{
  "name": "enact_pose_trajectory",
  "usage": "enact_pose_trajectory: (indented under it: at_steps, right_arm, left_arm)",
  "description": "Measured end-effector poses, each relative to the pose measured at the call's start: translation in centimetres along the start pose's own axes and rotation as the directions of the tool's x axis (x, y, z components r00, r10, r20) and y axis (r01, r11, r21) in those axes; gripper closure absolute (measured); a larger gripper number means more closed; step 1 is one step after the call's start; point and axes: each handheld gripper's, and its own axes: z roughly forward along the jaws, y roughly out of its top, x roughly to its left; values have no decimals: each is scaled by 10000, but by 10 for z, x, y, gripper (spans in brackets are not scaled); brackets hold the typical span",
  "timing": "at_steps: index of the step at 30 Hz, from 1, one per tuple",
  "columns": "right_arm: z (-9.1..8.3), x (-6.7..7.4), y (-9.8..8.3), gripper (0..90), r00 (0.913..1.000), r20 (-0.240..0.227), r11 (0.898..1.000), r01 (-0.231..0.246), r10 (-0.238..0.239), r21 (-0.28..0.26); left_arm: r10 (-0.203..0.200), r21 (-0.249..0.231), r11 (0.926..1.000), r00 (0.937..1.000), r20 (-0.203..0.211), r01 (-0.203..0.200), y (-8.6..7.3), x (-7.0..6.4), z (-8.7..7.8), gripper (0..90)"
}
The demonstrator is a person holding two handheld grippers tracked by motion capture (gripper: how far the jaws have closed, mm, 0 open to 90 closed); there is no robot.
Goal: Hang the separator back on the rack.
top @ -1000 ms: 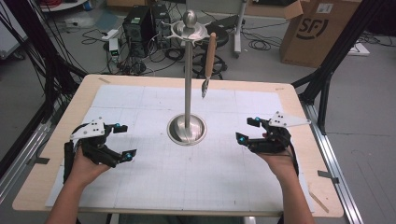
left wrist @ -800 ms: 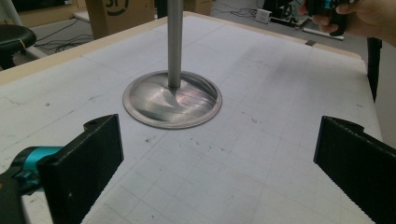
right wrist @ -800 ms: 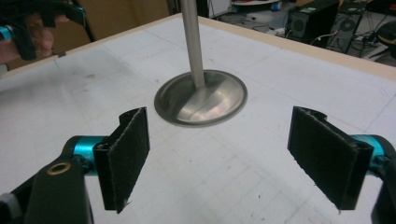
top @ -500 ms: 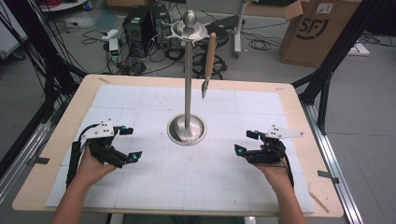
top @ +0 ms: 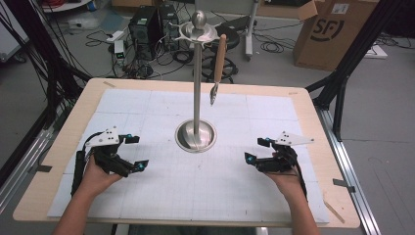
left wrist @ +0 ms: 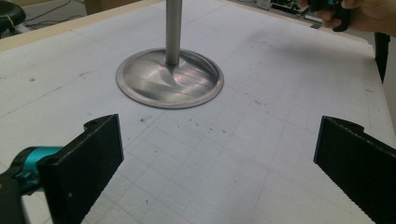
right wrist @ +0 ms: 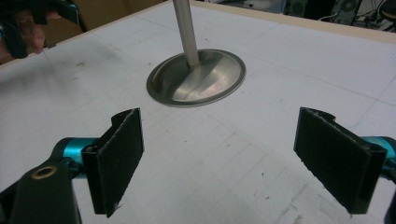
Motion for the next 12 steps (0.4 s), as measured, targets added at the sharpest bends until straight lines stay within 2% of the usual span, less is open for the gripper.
enact_pose_trajectory:
  at_steps: [12]
  right_arm:
    - [2, -2, -1, 150, 10000, 2, 9998, -36, 36, 204]
  left_arm:
    - [-43, 272, 9996, 9999, -110, 46, -2, 1, 4, 20]
